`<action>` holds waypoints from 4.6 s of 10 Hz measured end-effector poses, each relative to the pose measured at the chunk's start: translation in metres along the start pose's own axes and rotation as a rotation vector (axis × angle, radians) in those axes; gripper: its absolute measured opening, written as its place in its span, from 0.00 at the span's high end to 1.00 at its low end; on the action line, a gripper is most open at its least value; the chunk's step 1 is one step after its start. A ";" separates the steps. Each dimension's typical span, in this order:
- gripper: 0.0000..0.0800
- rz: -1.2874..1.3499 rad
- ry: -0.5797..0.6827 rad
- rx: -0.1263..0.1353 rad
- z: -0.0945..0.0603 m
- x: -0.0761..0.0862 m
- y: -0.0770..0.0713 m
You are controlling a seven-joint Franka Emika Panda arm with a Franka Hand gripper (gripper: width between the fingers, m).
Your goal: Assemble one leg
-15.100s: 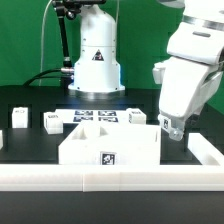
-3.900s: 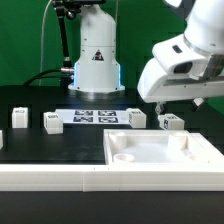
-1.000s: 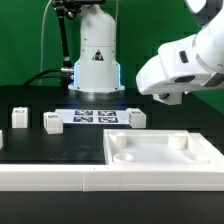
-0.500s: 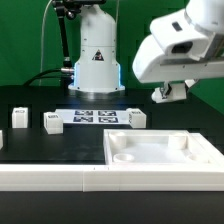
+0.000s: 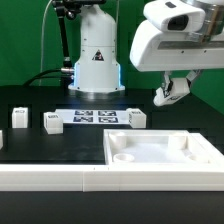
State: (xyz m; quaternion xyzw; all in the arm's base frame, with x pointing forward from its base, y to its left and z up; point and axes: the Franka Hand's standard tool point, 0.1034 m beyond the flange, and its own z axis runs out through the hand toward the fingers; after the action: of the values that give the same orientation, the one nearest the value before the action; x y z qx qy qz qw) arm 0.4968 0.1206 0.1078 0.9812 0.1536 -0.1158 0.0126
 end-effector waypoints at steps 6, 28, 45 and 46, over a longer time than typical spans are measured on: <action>0.64 0.051 0.398 -0.003 -0.042 0.061 0.018; 0.63 0.153 0.687 0.020 -0.029 0.109 0.042; 0.44 0.139 0.836 -0.014 0.001 0.114 0.037; 0.29 0.139 0.836 -0.014 0.001 0.114 0.037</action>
Offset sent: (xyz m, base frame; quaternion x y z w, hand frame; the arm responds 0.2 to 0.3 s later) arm 0.0508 0.0095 0.0443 0.0249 0.1083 0.1017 0.9886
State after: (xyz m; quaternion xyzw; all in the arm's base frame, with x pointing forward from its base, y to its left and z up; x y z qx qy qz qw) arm 0.6129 0.1195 0.0799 0.9517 0.0798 0.2942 -0.0362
